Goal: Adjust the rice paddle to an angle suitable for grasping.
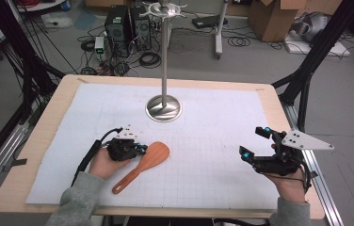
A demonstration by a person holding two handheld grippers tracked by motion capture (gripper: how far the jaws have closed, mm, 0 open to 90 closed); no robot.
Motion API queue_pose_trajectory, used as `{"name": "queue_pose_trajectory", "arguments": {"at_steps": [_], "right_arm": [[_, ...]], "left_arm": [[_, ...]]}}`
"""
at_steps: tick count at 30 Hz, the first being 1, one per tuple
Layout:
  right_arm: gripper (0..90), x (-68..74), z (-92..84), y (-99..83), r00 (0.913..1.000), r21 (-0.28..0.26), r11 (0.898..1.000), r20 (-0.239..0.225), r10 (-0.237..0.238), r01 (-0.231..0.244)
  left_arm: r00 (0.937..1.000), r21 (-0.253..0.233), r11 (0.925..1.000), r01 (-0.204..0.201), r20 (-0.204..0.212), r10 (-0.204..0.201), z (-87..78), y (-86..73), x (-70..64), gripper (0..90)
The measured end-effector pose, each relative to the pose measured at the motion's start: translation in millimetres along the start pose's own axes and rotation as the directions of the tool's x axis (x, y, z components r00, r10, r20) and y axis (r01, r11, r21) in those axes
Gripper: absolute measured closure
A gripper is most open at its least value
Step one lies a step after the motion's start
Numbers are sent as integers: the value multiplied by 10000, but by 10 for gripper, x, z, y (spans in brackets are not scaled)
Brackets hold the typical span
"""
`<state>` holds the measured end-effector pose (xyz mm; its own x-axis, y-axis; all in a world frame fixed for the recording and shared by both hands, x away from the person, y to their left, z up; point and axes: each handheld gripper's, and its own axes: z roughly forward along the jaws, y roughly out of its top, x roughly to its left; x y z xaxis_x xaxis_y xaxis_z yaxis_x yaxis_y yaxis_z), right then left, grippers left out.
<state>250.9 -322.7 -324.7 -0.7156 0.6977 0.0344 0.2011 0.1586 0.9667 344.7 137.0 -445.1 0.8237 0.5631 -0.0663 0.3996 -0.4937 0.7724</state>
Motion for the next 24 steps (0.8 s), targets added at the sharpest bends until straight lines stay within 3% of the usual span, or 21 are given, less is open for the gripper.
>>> {"name": "queue_pose_trajectory", "arguments": {"at_steps": [10, 15, 17, 24], "right_arm": [[93, 3, 10, -2, 10000, 52, 10000, -15, 4, -4], [93, 21, 38, 0, 10000, 50, 10000, -80, -24, 24], [93, 29, 57, 3, 9998, 90, 9999, -141, -121, 122], [94, 4, 54, 4, 9999, 74, 10000, -105, -44, 45]], "left_arm": [[9982, -2, 9992, -397, 455, 397, 72, 44, -140, 896], [9979, -27, 9990, -455, 465, 456, 93, 58, -181, 895], [9982, -68, 9986, -522, 290, 524, 61, 69, -181, 896], [9973, -472, 9973, -562, 455, 583, -110, 102, -294, 896]]}}
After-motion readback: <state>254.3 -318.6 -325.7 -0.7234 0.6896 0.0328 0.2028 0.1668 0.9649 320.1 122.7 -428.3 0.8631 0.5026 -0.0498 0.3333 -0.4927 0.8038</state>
